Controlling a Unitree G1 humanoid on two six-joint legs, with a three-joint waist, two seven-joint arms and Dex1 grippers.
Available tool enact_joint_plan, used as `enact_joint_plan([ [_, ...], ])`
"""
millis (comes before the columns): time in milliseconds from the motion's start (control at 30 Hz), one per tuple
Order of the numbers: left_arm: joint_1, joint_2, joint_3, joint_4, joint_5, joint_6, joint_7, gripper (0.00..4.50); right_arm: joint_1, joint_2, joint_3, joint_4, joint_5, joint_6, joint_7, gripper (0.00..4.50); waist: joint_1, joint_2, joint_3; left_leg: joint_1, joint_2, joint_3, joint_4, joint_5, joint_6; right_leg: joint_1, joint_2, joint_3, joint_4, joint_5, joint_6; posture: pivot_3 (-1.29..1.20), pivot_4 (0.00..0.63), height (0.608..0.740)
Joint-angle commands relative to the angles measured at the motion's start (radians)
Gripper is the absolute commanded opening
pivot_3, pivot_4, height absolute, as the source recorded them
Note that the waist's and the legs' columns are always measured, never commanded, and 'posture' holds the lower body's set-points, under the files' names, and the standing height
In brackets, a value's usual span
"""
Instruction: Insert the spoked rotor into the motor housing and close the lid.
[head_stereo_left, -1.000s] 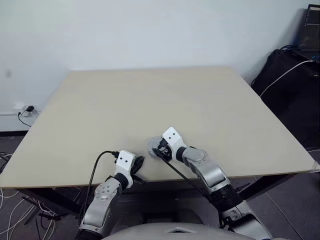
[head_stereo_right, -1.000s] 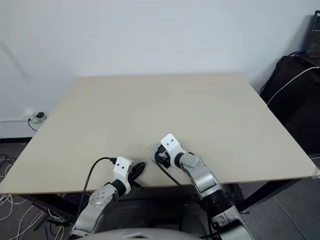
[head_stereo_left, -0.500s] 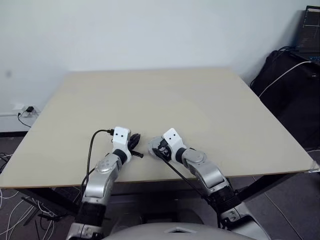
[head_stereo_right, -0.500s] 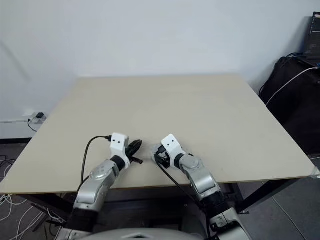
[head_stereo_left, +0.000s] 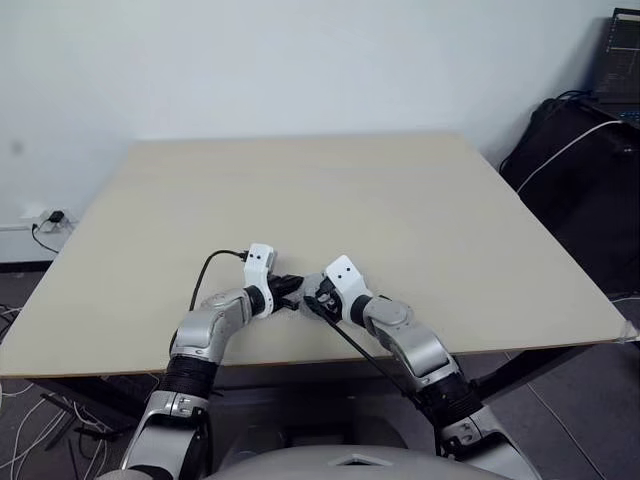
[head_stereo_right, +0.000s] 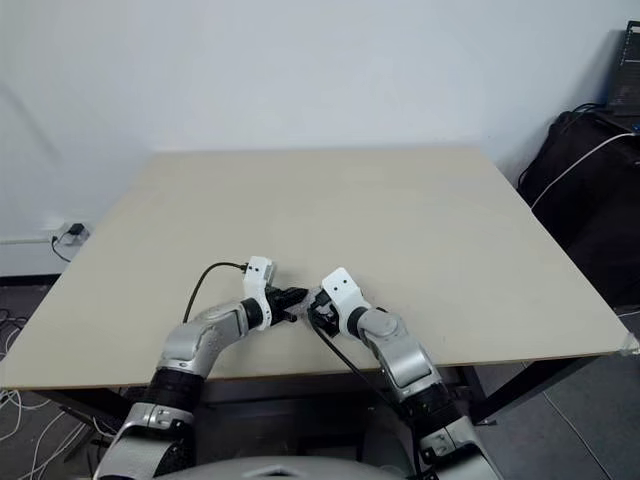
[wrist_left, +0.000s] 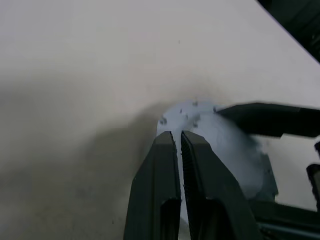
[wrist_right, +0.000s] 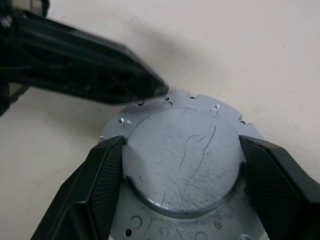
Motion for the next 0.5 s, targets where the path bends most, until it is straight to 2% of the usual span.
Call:
enact_joint_plan([
  [33,-0.035,0.015,-0.027,-0.004,0.010,0.025,-0.029,0.29,0.021,-0.010,-0.019,0.043,-0.019,0.059,-0.034,3.26,0.000,-0.001,0.000,0.000,0.000,0.000,0.000,0.000,0.000,0.000,0.000,0.000,0.000,0.000,0.000,0.00,0.000,0.740],
  [433,-0.021,0.023,-0.071,-0.017,0.039,0.072,-0.048,0.29,0.039,-0.015,-0.012,-0.010,0.006,0.093,-0.003,3.26,0.004,-0.001,0.001,0.000,0.000,-0.001,-0.003,0.000,0.000,0.000,0.000,0.000,-0.003,-0.001,0.001,0.00,0.000,0.740],
  [500,-0.015,0.021,-0.068,-0.020,0.038,0.073,-0.046,0.29,0.051,-0.023,-0.016,-0.040,0.013,0.098,0.001,3.99,0.005,-0.001,0.001,-0.001,0.000,-0.002,-0.004,0.000,0.000,0.000,0.000,0.000,-0.005,-0.001,0.001,0.00,0.000,0.740],
])
